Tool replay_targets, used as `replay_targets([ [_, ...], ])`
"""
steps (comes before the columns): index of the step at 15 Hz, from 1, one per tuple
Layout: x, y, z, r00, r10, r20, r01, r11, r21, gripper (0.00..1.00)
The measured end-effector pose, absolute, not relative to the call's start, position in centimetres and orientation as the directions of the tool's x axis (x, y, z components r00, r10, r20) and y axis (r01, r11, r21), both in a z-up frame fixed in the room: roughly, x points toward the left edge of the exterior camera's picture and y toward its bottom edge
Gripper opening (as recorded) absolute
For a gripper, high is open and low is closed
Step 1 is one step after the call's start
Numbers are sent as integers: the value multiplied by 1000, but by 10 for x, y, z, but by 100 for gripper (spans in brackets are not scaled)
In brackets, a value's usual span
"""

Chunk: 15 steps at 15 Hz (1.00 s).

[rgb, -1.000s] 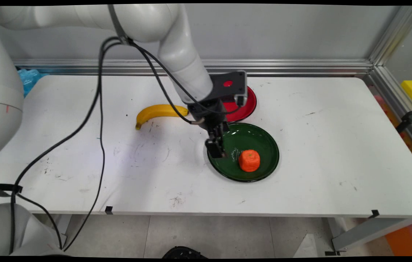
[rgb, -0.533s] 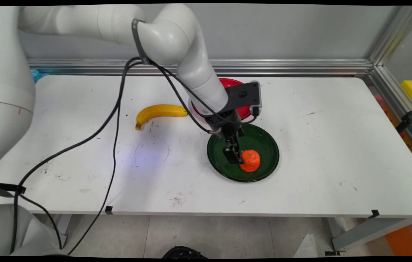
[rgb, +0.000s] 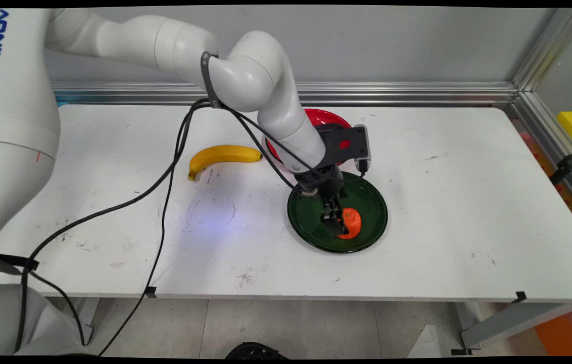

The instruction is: Pick up the mandarin from the green plate, then place the picked object on the red plate

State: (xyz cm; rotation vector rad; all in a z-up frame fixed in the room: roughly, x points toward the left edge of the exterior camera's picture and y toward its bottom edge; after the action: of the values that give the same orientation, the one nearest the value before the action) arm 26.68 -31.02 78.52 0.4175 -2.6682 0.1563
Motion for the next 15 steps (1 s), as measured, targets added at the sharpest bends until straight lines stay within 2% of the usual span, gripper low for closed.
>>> replay_targets([
  [1,266,-311,783,-861,-266,434,-315,948,-43,0],
  [9,267,-313,776,-864,-266,427,-311,950,-38,0],
  [15,285,-338,810,-885,-224,408,-281,956,-85,0],
])
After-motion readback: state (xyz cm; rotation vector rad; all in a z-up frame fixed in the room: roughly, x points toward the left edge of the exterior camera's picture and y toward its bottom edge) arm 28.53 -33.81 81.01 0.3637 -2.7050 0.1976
